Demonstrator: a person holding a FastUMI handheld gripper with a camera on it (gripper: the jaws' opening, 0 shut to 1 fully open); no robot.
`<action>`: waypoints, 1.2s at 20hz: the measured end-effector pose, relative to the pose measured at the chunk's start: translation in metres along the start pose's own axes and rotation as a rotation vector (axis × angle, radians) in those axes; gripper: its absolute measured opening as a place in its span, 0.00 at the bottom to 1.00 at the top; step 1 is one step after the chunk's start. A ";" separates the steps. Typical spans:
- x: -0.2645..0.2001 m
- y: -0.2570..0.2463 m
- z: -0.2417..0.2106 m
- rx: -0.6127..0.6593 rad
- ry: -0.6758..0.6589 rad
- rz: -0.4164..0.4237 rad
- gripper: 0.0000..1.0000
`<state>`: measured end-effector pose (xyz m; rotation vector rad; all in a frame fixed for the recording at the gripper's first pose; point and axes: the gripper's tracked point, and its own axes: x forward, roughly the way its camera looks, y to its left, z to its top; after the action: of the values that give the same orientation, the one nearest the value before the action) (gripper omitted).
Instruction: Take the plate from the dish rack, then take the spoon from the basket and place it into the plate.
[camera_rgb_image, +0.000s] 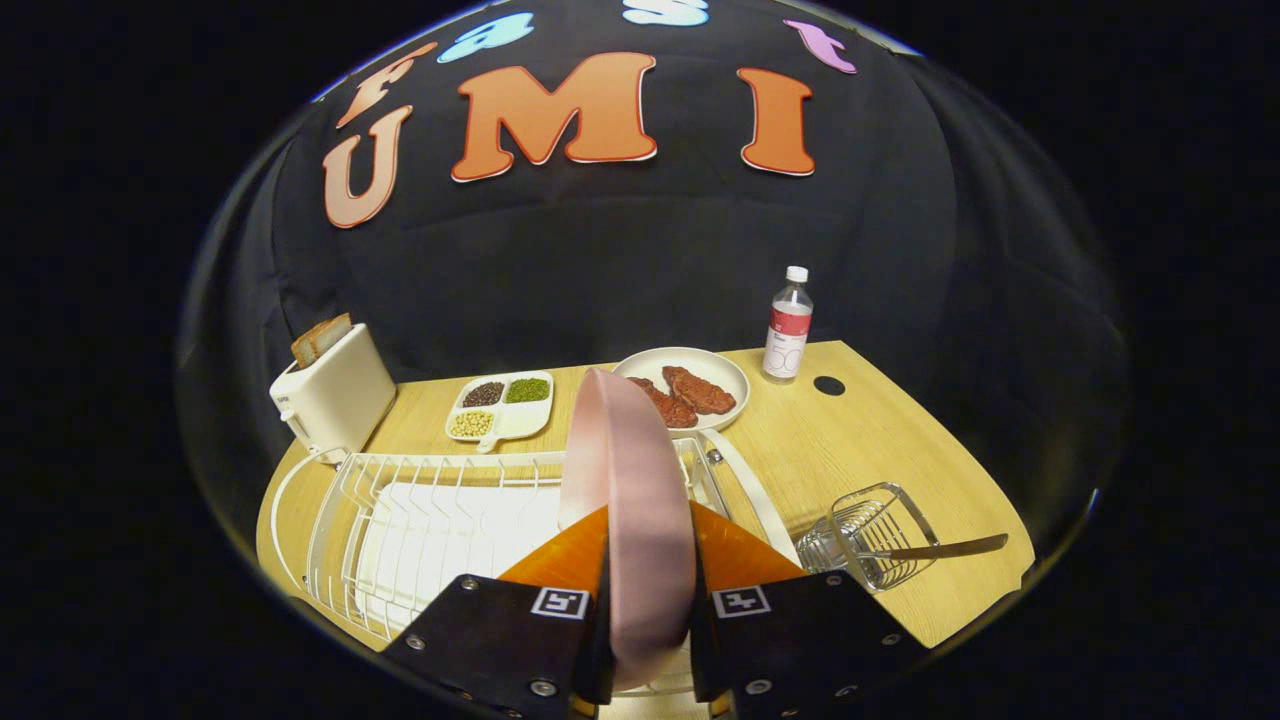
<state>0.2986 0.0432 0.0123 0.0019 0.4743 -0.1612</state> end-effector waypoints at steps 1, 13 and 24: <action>-0.001 -0.002 0.006 0.012 -0.019 -0.012 0.28; -0.023 0.000 0.038 -0.097 -0.166 -0.107 0.27; -0.118 0.018 0.032 -0.073 -0.236 0.036 0.27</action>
<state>0.2124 0.0776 0.0939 -0.0795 0.2441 -0.1072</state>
